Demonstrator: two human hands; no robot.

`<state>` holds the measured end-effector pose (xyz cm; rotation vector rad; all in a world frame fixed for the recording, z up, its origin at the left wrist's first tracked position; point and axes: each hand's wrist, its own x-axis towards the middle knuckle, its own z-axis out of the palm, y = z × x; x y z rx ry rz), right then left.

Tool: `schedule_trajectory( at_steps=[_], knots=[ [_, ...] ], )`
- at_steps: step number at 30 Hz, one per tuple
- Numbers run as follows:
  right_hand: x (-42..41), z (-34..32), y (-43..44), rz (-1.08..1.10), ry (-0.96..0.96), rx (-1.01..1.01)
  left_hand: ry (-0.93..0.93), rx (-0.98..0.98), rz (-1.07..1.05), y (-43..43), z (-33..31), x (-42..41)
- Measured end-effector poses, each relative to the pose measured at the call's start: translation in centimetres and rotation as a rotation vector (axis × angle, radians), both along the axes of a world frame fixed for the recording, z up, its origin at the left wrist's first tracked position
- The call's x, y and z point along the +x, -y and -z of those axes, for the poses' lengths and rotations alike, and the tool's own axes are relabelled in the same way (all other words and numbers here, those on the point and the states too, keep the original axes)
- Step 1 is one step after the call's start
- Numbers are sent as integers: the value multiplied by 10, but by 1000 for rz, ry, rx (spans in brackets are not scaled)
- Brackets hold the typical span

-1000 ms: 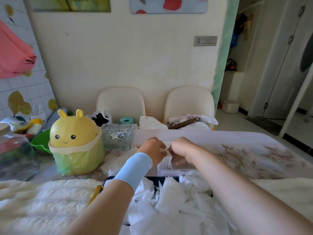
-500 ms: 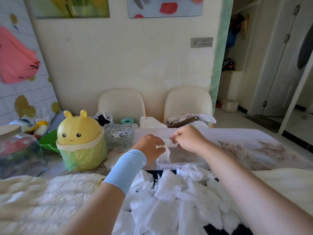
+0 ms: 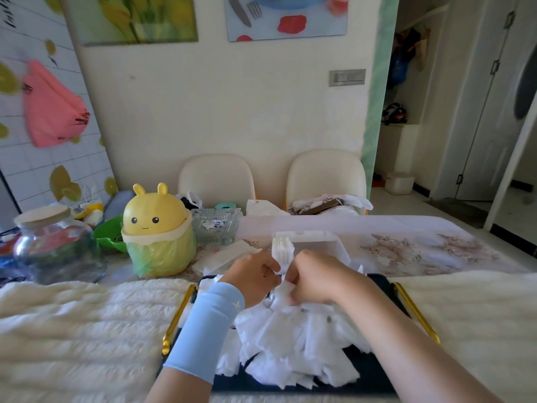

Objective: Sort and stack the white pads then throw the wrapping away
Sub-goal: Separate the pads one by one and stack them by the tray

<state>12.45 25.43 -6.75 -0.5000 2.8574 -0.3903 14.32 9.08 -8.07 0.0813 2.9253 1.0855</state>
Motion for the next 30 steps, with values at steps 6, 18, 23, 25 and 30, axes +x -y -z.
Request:
schedule_trajectory(
  at_steps=[6, 18, 23, 25, 30],
  knots=[
    [12, -5, -14, 51, -55, -340, -97, 117, 22, -2, 5, 19],
    [24, -11, -30, 107, 199, -1042, -143, 697, 15, -2, 3, 28],
    [26, -8, -25, 168, 237, -1071, -130, 729, 18, -6, 1, 36],
    [28, -10, -23, 171, 260, -1082, -217, 707, -55, -8, 0, 37],
    [27, -12, -21, 244, 448, -1166, -245, 848, -120, -10, 2, 39]
  ],
)
